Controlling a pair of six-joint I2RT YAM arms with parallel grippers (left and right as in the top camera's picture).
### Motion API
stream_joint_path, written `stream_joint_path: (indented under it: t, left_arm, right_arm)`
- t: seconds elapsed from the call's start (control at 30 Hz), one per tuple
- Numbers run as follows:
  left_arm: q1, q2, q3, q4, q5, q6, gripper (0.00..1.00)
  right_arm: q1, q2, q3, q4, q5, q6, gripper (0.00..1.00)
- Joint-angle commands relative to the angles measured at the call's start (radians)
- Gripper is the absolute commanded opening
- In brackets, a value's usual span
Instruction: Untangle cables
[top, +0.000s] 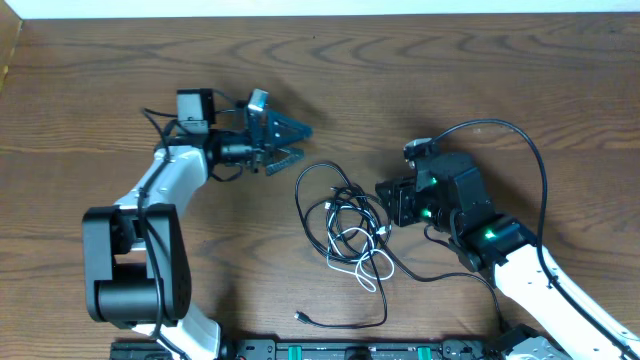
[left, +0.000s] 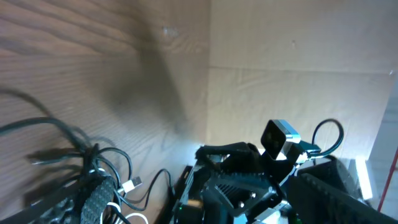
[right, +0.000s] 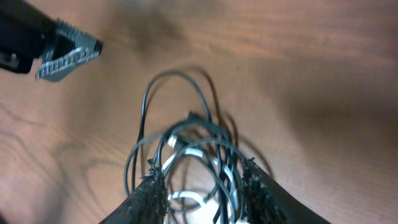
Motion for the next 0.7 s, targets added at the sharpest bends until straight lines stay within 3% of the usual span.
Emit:
stream_joint_path:
  t: [0.0,0.1,0.2,0.27,0.37,0.57,0.67]
  left_arm:
    - [-0.06,0.011,0.003,-0.003,-0.073,0.048,0.96]
    - [-0.121,0.011,0.003,-0.013,-0.216,0.045,0.96]
    - [-0.163,0.011,0.003,-0.037,-0.362,0.018,0.96]
    - [-0.175,0.011,0.003,-0.052,-0.417,0.01,0.96]
    - [-0.18,0.011,0.003,-0.063,-0.425,0.011,0.96]
    - [-0.18,0.011,0.003,-0.068,-0.425,0.011,0.96]
    - [-0.18,0.011,0.003,-0.074,-0.425,0.011,0.96]
  right_arm:
    - [0.003,0.002,0.008,-0.073,-0.016,0.02,0.4]
    - [0.011,0.037,-0.006,-0.185,-0.014,0.003,0.4]
    - [0.036,0.082,-0.013,-0.19,-0.041,0.003,0.4]
    - [0.062,0.117,-0.013,-0.168,-0.031,0.002,0.47]
    - [0.097,0.183,-0.013,-0.132,0.035,0.002,0.53]
    - [0.132,0.327,0.01,-0.05,0.043,-0.042,0.47]
    - [0.13,0.329,0.027,-0.056,0.071,-0.042,0.51]
